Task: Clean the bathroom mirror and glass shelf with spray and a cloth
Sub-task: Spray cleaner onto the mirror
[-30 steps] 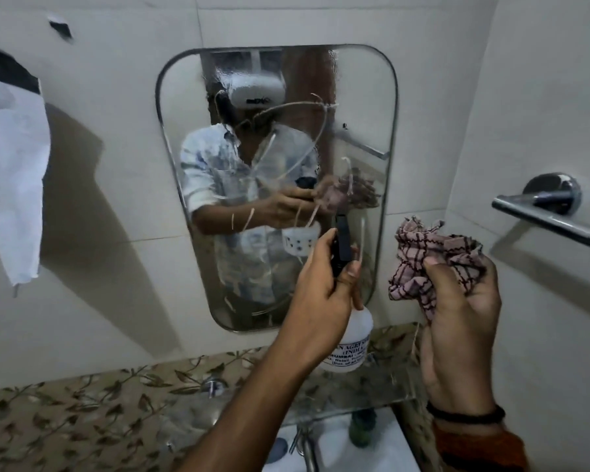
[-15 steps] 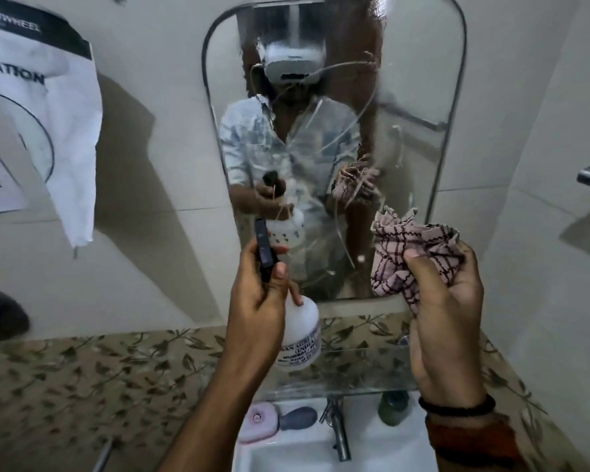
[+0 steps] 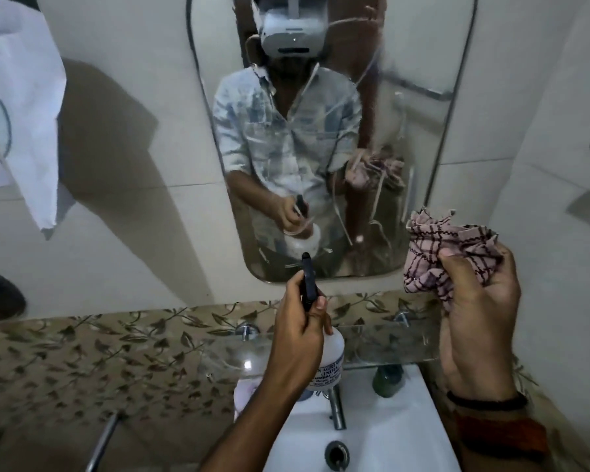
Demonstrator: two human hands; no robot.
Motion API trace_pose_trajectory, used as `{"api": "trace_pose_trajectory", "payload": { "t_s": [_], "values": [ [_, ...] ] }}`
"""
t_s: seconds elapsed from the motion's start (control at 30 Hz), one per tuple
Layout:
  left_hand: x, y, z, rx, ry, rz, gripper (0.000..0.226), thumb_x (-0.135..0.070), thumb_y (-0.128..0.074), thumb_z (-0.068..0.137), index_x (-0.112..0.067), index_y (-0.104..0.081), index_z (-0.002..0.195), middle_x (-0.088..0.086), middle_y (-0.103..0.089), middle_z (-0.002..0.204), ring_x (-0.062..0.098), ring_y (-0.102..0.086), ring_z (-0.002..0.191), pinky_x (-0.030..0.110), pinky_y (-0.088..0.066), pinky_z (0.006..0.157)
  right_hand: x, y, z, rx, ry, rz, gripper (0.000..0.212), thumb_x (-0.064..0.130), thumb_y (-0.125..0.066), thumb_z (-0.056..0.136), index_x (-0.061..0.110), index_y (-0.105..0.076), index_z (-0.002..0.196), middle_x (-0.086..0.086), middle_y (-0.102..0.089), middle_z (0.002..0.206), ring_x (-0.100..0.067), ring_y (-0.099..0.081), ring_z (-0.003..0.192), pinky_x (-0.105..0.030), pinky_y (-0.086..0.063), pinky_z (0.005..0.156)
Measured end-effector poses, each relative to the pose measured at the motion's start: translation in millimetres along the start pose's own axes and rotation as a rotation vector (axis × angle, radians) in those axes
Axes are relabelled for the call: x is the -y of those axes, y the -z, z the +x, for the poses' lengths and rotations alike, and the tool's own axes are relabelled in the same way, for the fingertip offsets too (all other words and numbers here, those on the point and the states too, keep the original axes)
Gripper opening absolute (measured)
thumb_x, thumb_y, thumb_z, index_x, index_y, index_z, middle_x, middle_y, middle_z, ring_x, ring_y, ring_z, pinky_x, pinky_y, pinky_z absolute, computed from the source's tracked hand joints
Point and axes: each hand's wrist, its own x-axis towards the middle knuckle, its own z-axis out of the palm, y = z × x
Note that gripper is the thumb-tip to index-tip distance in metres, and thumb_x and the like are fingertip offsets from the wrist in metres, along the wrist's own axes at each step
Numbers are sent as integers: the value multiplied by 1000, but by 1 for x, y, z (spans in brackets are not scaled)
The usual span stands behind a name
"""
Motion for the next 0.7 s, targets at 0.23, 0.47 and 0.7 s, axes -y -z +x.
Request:
{"api": "trace_pose_trajectory", "payload": {
  "t_s": [0.23, 0.47, 0.7],
  "values": [
    [-34, -56, 27, 137, -110, 5, 35, -24, -52, 118, -18, -54, 152, 3, -69, 108, 23, -69, 89, 28, -59, 83, 2, 32, 17, -91, 23, -71, 31, 1, -68, 105, 20, -65, 129, -3, -80, 125, -21, -77, 120, -39, -62, 107],
    [-107, -82, 65, 188, -259, -9, 34, -23, -51, 120, -15, -52, 153, -9, -64, 97, 13, -66, 83, 22, -54, 79, 5, 53, 27, -148, 43, -124, 32, 6, -71, 104, 15, -67, 135, -8, -79, 131, -26, -77, 121, -45, -63, 106],
    [-92, -94, 59, 248, -179, 89, 53, -33, -53, 118, -22, -41, 168, 8, -65, 150, 31, -66, 136, 61, -57, 118, 4, 50, 29, -118, 41, -122, 34, 8, -72, 105, 12, -65, 138, -9, -79, 133, -29, -76, 126, -57, -58, 116]
  ]
}}
